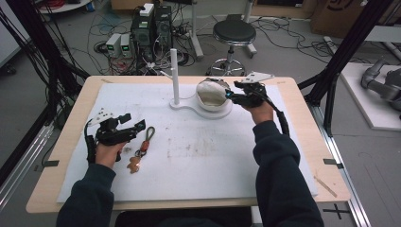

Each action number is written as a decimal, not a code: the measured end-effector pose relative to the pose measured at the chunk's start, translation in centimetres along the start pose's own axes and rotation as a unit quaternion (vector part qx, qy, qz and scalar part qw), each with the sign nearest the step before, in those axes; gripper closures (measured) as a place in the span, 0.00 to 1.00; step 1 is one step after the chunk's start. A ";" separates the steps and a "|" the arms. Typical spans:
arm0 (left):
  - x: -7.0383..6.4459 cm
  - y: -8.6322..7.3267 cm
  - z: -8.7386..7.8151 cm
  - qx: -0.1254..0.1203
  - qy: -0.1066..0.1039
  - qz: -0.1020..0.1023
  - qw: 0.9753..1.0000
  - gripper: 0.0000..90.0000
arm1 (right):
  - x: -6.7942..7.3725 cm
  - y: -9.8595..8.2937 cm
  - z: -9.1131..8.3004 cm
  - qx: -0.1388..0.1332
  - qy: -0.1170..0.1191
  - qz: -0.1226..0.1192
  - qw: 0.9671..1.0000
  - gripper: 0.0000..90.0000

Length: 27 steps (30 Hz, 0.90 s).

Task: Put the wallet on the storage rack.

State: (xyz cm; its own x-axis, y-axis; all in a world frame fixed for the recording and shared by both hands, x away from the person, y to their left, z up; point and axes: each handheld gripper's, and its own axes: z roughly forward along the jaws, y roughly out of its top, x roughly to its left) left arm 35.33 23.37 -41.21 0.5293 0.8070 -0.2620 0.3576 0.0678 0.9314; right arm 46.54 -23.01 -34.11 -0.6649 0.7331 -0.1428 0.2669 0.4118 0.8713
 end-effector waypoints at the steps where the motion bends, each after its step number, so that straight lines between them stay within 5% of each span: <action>1: 0.0 0.0 0.0 0.000 -0.002 0.000 1.000 0.23 | -0.2 -0.2 -0.7 0.000 0.010 0.017 1.000 0.52; 6: 0.0 -0.1 -0.1 -0.002 -0.001 0.002 1.000 0.24 | 0.0 -1.7 -3.5 -0.022 -0.019 0.028 0.999 0.41; 7: 0.0 -0.1 -0.1 -0.001 0.003 0.005 1.000 0.22 | 0.2 -3.0 -4.9 -0.022 -0.022 0.046 0.998 0.37; 13: -0.1 -0.2 0.0 0.007 0.008 0.016 1.000 0.22 | 1.0 -7.5 -7.3 0.028 -0.038 0.064 0.997 0.27; 20: -0.5 -0.1 -0.1 0.015 0.012 0.033 0.999 0.22 | 1.6 -11.2 -7.5 0.081 -0.027 0.089 0.992 0.24; 27: -0.5 -0.1 -0.1 0.012 0.012 0.027 1.000 0.22 | 1.7 -11.0 -7.9 0.060 -0.038 0.083 0.994 0.24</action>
State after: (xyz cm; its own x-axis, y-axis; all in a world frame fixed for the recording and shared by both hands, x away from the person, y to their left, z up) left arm 34.96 23.03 -41.18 0.5303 0.8224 -0.2061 0.3484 0.0103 0.9373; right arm 36.98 -30.53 -40.20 -0.5521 0.8328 -0.0406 0.4526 0.3403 0.8242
